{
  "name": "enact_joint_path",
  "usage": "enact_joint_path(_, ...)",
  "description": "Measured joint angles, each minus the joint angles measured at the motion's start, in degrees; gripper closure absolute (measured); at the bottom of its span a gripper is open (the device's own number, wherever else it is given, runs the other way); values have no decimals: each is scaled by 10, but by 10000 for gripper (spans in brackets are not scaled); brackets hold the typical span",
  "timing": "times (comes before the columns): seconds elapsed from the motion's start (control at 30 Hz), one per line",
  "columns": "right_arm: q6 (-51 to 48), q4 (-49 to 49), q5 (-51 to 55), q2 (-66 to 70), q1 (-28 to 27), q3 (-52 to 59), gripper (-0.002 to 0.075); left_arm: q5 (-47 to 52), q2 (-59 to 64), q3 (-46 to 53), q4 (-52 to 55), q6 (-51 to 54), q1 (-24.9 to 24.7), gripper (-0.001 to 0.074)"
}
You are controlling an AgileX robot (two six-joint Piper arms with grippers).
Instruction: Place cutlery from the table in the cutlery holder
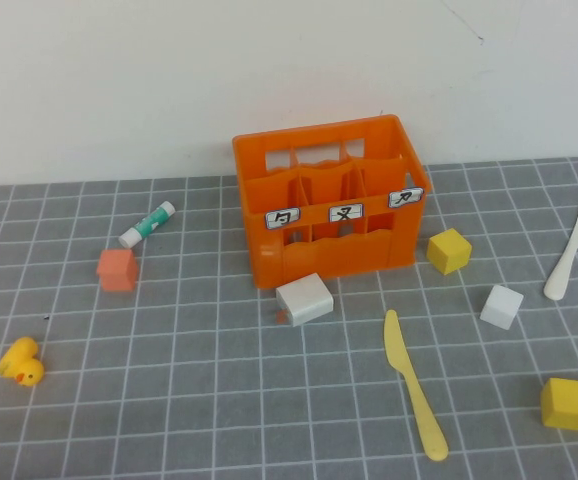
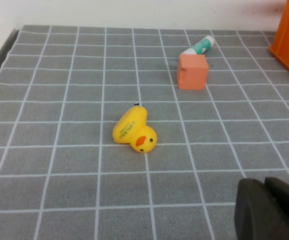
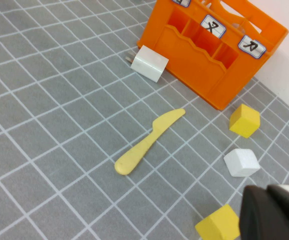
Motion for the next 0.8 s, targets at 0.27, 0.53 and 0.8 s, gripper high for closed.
enact_joint_path(0.27,0,0,0,0,0,0,729,0,0,0,0,0,0,735)
enact_joint_path(0.53,0,-1,1,-14,53,0,729,0,0,0,0,0,0,735)
enact_joint_path(0.8,0,-4,-8,-17,63,0,729,0,0,0,0,-2,0,735)
